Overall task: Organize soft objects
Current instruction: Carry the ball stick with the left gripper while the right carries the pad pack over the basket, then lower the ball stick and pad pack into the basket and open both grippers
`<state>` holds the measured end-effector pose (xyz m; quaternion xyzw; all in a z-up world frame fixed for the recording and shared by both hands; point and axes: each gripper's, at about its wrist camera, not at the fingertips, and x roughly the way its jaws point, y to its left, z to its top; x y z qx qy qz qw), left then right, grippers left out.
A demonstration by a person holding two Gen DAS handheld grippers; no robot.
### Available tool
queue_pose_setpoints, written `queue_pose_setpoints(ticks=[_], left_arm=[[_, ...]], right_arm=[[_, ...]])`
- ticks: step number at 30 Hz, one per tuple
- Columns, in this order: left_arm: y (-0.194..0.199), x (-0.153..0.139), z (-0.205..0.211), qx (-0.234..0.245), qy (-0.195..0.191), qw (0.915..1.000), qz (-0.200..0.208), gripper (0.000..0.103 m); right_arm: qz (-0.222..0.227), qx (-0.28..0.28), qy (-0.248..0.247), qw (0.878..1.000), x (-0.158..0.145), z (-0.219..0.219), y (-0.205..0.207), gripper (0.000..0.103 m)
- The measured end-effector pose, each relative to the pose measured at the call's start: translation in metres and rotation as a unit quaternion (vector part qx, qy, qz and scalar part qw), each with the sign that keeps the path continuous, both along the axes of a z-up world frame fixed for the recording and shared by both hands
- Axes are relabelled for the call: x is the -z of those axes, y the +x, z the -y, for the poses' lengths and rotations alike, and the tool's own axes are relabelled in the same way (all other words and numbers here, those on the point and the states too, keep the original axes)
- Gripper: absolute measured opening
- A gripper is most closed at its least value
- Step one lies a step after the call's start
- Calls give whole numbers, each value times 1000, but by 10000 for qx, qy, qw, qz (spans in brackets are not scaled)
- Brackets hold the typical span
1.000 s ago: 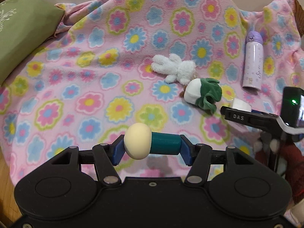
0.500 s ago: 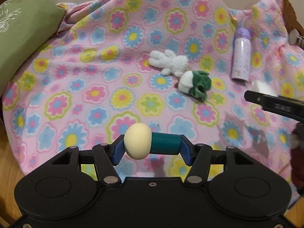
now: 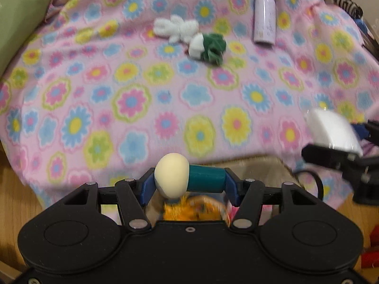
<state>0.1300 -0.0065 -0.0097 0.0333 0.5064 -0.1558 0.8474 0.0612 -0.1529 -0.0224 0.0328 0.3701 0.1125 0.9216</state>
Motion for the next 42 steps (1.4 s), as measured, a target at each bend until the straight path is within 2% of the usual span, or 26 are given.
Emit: queue_pose_setpoints(ticks=[6,10,21,24,39,42], left_arm=[[-11,12,-1,141,131,9990,-404,56],[-13,21,-2,168,158,9973,-694,56],[-16,28,-2,195,136,9952,-945,57],[-16,29,-4,198,130,9951,-958,66],[-18,33,-5,166,173,9943,-1040,67],[-18,33,-6,159,176,9944,-1034,67]], right_arm=[[-669,80,-33,9977,18,-5,-20,76],[-867,131,-37,9961,23,-5,-21,76],[-932,-98,-29,9956,22,-11,-15,77],[-947,-130,-27,9954,22,-11,-14,79],[-896,-246,121,9956,22,-8,-16,94],[-916,-246,131,9954,23,-8,-15,94]])
